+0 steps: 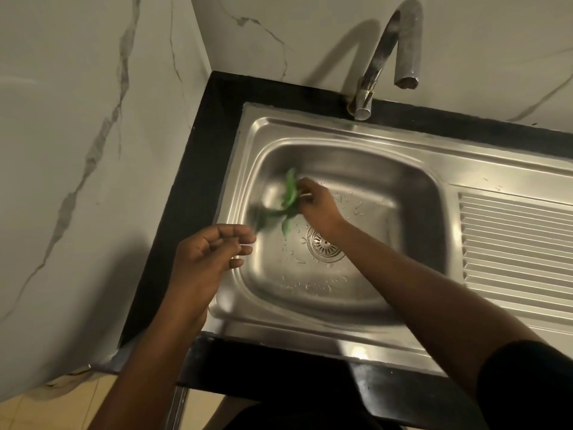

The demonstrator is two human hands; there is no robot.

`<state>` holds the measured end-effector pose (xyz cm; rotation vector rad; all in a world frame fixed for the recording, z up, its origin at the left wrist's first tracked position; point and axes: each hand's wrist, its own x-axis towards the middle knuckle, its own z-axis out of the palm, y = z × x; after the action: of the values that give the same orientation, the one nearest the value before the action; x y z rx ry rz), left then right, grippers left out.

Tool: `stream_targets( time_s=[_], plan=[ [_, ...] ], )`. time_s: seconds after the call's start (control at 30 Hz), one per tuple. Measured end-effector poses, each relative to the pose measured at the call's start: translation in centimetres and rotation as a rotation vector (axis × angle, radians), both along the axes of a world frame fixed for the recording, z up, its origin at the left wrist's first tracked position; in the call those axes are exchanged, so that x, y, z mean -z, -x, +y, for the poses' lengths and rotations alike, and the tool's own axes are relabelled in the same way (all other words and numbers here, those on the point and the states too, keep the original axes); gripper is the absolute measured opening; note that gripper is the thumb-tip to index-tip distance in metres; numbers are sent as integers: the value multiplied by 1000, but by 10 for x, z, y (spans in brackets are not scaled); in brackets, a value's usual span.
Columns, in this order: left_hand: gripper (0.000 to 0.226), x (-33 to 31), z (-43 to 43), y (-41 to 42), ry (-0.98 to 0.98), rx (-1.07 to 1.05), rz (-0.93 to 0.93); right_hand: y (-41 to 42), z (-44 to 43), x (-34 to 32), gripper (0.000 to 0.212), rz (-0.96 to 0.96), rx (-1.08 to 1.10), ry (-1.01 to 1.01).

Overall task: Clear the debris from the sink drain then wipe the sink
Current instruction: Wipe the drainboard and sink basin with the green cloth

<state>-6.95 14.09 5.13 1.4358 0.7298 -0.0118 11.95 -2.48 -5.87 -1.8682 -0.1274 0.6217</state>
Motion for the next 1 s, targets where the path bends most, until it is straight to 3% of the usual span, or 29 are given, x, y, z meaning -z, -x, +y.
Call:
stream_targets(
  time_s=[0.07,0.13,0.23,0.33,0.43,0.53,0.63,0.77,0.87,1.0],
  plan=[
    [31,2,1,3,14,-14,-1,-8,-3,-5,31,183,531,-303],
    [31,3,1,4,22,-24,1,-11,-16,-3,28,150,970,-416],
    [31,4,3,1,20,-19,-6,-20,-45,0,26,-103,1385,-142],
    [33,4,6,-1,7,2,-11,-52,-62,0,34,-157,1497,-39],
    [36,5,8,-2,-9,27,-18,-74,-61,-5,42,-184,1414,-33],
    [37,7,9,-2,-9,36,-12,-68,-34,-3,50,-116,1143,74],
    [39,8,8,-2,-3,48,-1,-65,21,-6,32,-220,1117,31],
    [39,10,5,-1,-8,52,4,-54,80,-7,26,-242,923,-26],
    [34,9,2,-1,-10,57,5,-40,100,-1,26,-298,724,-22],
    [34,7,-5,-3,-6,69,-2,-33,88,10,28,-475,279,161]
  ],
)
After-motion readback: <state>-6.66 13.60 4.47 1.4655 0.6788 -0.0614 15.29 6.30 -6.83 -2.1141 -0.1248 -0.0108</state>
